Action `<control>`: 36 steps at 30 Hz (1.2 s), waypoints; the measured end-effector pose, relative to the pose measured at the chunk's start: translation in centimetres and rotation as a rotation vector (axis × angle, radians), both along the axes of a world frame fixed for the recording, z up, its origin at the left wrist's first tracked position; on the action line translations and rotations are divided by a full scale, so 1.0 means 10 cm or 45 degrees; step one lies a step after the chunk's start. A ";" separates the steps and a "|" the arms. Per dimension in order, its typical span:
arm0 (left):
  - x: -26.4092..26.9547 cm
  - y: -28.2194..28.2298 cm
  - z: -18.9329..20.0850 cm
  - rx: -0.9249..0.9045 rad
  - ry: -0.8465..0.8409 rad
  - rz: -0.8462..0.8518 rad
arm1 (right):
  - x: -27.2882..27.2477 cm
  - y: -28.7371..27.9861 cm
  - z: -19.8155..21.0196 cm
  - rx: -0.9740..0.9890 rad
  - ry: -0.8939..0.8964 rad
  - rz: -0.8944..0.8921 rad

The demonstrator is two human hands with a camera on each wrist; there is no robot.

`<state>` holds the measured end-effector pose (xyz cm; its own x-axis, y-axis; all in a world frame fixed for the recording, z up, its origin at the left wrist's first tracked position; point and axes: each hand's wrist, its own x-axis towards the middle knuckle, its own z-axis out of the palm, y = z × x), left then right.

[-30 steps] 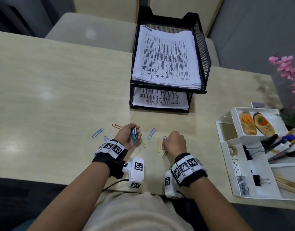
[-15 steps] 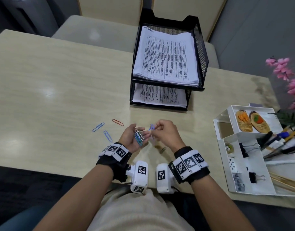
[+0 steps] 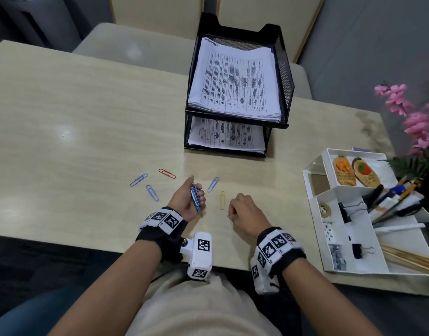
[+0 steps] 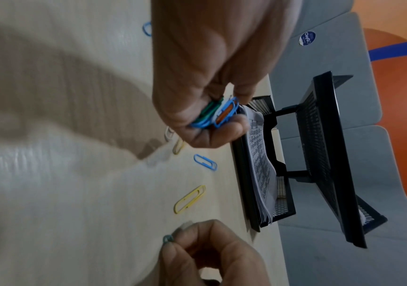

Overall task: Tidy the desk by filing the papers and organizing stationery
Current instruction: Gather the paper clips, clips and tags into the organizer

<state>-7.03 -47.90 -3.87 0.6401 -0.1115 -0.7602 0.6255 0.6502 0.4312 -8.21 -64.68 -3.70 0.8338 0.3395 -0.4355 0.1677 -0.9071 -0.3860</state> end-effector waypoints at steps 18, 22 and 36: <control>0.03 0.34 0.04 -0.014 0.034 0.218 | 0.26 0.70 0.24 0.374 -0.025 -0.523; 0.05 0.35 0.02 -0.068 0.041 0.126 | 0.35 0.92 0.53 0.704 0.035 -0.381; 0.14 0.72 -0.06 0.069 0.079 -0.033 | 0.47 0.64 0.05 0.015 -0.060 -0.231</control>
